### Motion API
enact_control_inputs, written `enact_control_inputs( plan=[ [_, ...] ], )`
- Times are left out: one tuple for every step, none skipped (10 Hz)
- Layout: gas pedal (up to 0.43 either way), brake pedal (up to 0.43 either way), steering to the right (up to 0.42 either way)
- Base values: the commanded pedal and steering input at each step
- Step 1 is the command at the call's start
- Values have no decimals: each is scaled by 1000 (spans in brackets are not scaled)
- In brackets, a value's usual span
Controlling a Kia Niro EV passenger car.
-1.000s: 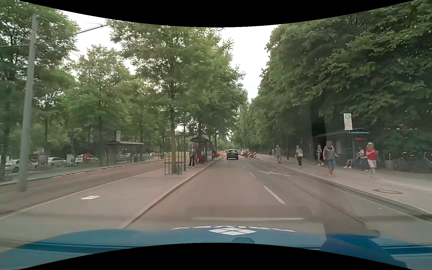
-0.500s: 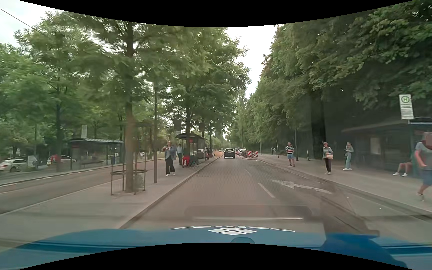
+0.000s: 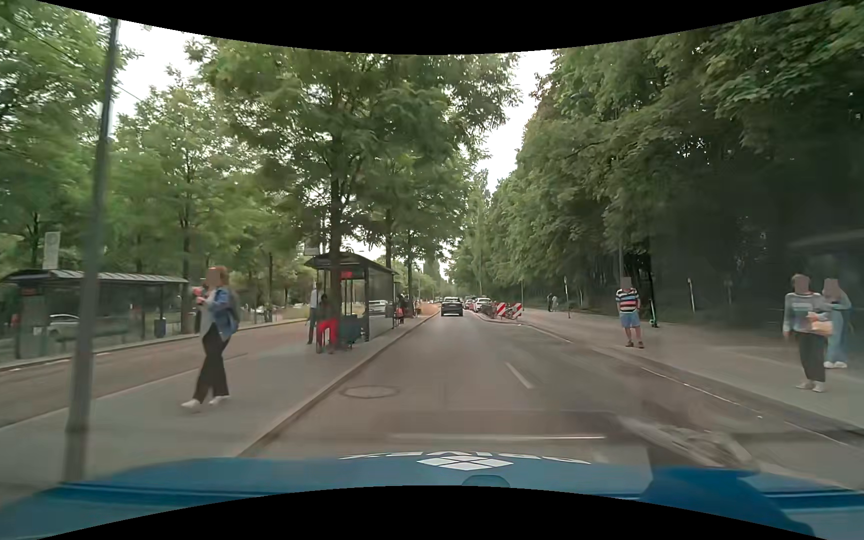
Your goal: Follow the waypoints while adhering to traffic rules and regulations
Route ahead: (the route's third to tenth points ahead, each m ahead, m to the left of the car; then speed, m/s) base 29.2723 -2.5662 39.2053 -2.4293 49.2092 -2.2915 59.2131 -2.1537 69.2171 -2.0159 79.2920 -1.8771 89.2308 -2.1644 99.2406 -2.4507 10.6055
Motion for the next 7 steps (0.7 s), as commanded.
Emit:
enact_control_inputs(
  plan=[
    [169,0,8],
    [169,0,6],
    [169,0,3],
    [169,0,0],
    [169,0,0],
    [169,0,-1],
    [169,0,0]
  ],
)
